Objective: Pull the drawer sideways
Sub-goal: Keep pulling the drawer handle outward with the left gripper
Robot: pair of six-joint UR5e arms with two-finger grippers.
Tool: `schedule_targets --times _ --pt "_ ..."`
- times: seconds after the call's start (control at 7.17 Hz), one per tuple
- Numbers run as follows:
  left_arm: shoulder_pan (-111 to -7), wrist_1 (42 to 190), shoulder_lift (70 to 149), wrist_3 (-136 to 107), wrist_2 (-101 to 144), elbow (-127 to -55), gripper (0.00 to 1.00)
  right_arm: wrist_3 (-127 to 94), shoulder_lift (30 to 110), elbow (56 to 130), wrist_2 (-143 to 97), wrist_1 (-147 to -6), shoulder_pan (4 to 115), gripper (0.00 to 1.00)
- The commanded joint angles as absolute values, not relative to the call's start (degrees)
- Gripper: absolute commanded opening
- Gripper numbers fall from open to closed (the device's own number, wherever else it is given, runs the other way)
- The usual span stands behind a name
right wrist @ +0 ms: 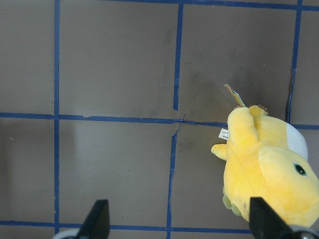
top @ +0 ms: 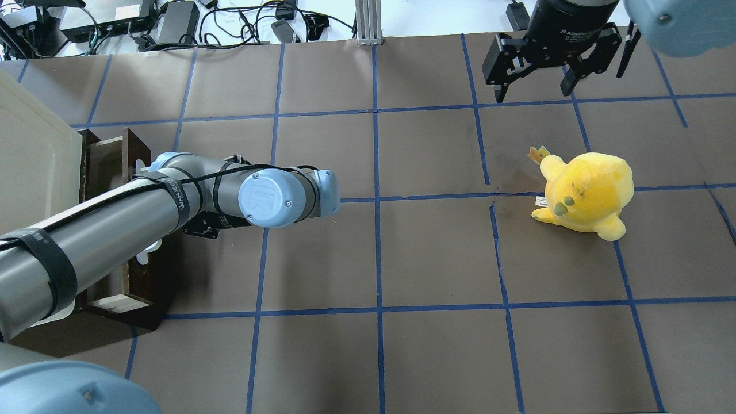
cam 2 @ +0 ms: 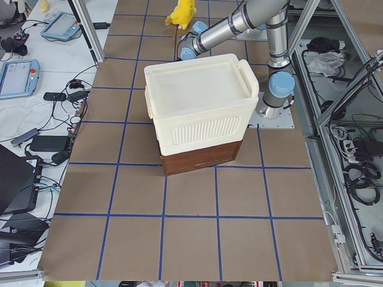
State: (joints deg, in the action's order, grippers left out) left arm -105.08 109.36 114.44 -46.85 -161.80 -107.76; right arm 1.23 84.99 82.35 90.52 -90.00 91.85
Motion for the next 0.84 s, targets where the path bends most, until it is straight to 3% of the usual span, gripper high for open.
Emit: schedule_targets --times 0.0,0.7 --pt "-105.5 109.4 114.4 -46.8 -161.8 -107.8 0.08 1.2 85.0 82.4 90.5 -90.0 91.8 1.0" --pt "-105.5 109.0 114.7 -46.8 -161.7 -107.8 0.08 1.2 85.0 82.4 90.5 -90.0 91.8 1.0"
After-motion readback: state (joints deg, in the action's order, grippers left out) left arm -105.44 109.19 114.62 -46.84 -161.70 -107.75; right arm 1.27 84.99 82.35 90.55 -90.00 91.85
